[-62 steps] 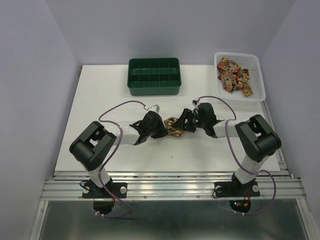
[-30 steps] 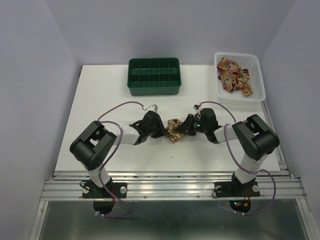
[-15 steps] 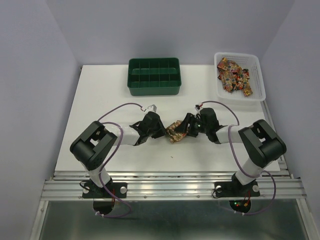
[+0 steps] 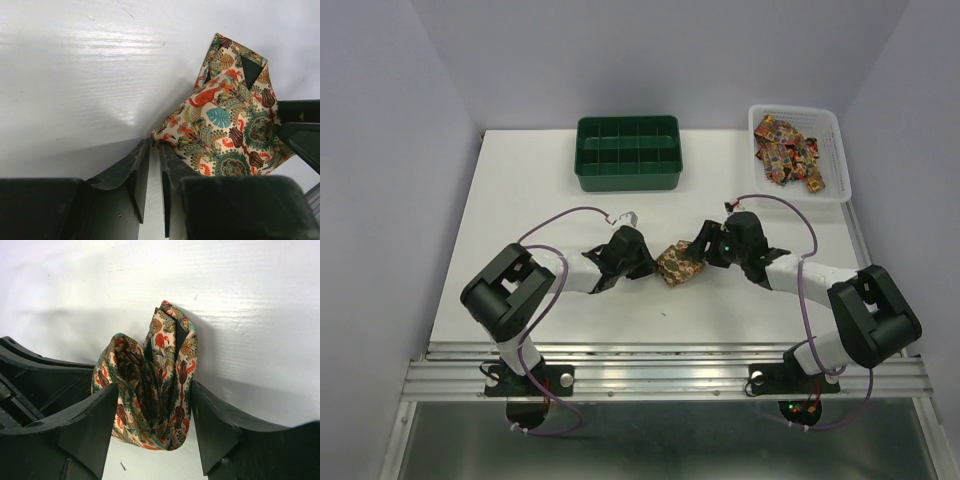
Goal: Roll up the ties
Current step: Roll the tie, then place the rolled tie into the container
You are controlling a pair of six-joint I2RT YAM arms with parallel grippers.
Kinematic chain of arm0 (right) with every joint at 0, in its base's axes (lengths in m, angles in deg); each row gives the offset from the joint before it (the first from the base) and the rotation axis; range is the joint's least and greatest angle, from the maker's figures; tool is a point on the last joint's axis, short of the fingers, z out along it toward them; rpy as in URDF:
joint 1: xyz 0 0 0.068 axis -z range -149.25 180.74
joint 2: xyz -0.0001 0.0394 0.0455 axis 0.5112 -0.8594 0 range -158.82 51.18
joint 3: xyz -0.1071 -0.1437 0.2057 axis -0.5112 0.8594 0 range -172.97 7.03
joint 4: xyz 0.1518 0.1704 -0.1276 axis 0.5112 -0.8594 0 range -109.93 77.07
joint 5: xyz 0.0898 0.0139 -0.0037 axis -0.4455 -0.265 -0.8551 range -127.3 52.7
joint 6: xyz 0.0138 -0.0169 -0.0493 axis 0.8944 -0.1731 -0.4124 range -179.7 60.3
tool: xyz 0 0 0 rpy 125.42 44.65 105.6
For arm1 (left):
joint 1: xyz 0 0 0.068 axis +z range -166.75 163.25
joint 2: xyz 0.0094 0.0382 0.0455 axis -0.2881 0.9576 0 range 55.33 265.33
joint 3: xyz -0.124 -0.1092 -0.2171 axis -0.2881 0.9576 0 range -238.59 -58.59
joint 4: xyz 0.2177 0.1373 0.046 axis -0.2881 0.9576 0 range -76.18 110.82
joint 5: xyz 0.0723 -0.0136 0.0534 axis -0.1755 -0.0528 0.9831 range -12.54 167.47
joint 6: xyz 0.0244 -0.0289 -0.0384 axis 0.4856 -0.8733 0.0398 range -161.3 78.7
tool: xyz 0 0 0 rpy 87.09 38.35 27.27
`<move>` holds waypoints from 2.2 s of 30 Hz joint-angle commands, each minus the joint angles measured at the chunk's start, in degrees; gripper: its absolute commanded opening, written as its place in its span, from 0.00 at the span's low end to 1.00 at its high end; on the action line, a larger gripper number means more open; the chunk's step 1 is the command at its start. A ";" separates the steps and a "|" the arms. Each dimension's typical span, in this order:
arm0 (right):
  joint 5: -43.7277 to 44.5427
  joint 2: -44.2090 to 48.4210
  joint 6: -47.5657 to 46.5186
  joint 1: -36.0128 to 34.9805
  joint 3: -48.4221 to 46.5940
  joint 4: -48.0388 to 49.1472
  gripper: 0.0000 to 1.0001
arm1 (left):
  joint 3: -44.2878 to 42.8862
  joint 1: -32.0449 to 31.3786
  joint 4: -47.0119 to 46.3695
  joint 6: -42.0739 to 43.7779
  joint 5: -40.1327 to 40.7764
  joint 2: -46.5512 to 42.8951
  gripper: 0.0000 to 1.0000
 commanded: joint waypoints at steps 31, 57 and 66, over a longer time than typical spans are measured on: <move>-5.29 4.16 -10.68 -0.28 -0.13 1.15 0.65 | 3.51 -5.62 1.83 3.71 -2.25 -8.52 0.28; -7.85 2.14 -5.23 -1.51 2.51 4.40 0.65 | -4.49 -6.68 -0.19 3.88 -4.18 0.63 0.27; 1.70 4.34 -4.98 -1.95 -0.56 -1.30 0.65 | -4.49 -6.59 0.34 4.15 -3.65 1.34 0.27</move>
